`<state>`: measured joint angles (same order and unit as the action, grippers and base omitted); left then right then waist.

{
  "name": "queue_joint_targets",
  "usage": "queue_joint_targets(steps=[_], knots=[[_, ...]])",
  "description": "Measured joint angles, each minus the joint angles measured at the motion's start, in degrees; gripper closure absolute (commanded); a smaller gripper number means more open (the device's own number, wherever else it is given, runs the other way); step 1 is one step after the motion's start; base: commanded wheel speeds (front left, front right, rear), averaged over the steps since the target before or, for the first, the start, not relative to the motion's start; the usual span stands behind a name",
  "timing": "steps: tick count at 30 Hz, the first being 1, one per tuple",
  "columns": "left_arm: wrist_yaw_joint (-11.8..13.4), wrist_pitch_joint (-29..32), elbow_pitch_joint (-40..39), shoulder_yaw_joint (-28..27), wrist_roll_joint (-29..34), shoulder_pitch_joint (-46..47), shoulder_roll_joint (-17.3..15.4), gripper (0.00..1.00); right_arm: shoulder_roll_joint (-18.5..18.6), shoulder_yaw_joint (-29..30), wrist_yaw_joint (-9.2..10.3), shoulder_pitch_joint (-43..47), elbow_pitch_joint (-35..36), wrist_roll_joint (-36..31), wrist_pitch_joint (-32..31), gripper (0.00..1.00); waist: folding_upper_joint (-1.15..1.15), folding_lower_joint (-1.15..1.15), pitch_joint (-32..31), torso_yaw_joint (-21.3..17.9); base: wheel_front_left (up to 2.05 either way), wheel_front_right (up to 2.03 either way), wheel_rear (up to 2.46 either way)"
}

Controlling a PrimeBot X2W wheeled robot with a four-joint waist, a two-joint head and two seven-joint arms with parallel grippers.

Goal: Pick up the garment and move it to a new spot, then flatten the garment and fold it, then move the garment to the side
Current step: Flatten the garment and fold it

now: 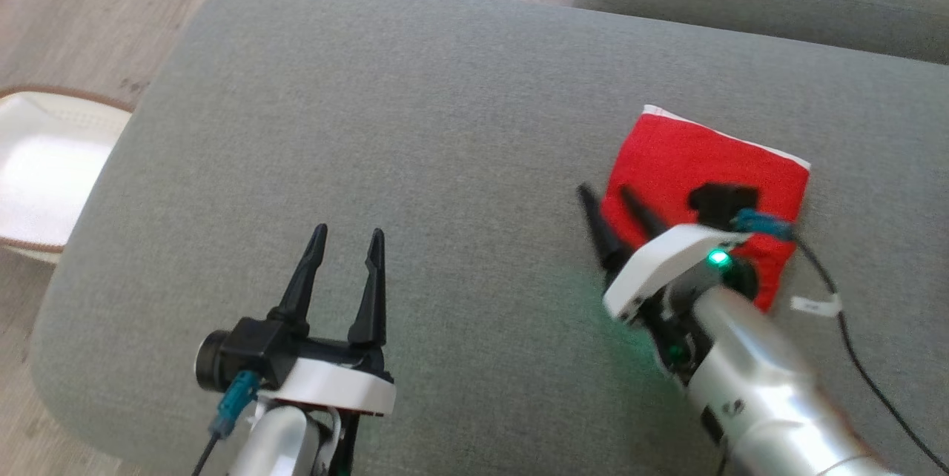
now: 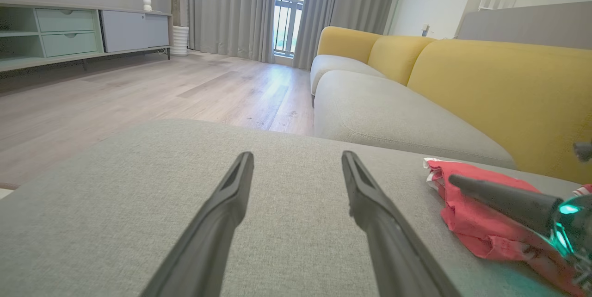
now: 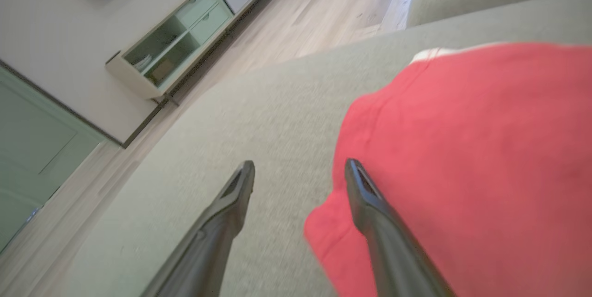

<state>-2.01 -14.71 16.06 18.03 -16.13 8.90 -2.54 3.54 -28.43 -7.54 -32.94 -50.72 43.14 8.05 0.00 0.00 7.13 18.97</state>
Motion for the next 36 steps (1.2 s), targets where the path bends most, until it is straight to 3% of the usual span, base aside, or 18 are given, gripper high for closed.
queue_joint_targets(steps=[7,12,17,23,30,36], knots=[[-0.03,0.00,-0.11,-1.48,0.29,0.01,0.00,0.00,-0.05,-9.65,0.01,2.76,5.05,4.15,-3.61,0.00,0.00,0.00,-0.89,-3.19,0.00,0.00,0.00],[-0.09,0.00,-1.15,-2.24,0.56,0.02,0.00,0.00,0.16,-7.49,0.00,0.87,4.91,-0.60,1.21,0.00,0.00,0.00,-1.46,-6.63,0.00,0.00,0.00],[-0.09,0.00,-2.88,-3.48,0.68,0.13,-0.01,0.00,2.55,-1.96,0.00,-0.46,7.19,-5.54,4.50,0.00,0.00,0.00,-1.66,-10.73,0.00,0.00,0.00],[-0.53,0.00,-4.28,-4.95,2.65,0.25,-0.02,0.00,6.38,7.78,0.01,1.30,13.04,-18.11,6.16,0.00,0.00,0.00,-1.82,-15.54,0.00,0.00,0.00],[-0.60,0.00,-6.90,-6.06,2.43,0.66,-0.01,0.00,3.16,22.02,0.01,13.96,24.86,-30.21,6.19,0.00,0.00,0.00,-1.91,-19.10,0.00,0.00,0.00],[-1.04,0.00,-7.11,-6.55,-0.47,0.69,-0.02,0.00,0.04,27.41,0.00,22.01,31.78,-36.29,6.26,0.00,0.00,0.00,-1.61,-20.07,0.00,0.00,0.00]])
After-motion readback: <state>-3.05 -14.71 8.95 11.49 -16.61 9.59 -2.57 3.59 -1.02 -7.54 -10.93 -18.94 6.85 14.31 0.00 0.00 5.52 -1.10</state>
